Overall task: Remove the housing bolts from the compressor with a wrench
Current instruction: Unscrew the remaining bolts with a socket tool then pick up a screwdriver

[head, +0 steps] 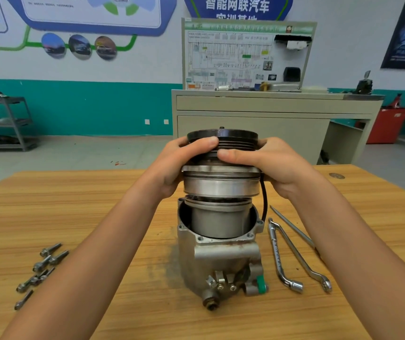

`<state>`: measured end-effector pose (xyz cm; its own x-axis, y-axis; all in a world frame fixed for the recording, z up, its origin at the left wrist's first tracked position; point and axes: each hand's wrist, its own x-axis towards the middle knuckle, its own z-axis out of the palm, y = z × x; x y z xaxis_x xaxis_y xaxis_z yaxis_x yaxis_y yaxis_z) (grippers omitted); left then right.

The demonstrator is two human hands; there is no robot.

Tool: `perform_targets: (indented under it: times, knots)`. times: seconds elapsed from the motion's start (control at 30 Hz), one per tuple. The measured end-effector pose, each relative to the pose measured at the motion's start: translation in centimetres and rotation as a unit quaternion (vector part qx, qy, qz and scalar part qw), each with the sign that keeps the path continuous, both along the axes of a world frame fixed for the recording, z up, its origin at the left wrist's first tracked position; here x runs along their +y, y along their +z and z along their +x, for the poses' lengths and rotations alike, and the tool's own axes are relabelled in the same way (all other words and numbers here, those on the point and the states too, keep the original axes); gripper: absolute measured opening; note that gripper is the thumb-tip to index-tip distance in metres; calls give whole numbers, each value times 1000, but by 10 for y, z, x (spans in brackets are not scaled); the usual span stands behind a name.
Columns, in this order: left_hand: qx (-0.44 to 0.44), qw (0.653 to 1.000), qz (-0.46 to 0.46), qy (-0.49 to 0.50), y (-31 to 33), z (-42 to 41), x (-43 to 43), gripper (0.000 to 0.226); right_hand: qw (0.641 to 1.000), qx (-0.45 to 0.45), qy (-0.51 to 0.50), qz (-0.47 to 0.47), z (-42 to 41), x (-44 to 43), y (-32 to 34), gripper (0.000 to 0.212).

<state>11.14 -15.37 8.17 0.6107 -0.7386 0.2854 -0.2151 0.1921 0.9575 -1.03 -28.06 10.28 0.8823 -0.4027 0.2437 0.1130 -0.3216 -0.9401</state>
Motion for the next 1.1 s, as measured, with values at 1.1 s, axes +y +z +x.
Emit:
perform_targets:
  times: [1.1]
  knots:
    - [271, 959, -4, -89, 9, 32, -10, 51, 961, 267, 56, -36, 55, -16, 55, 78]
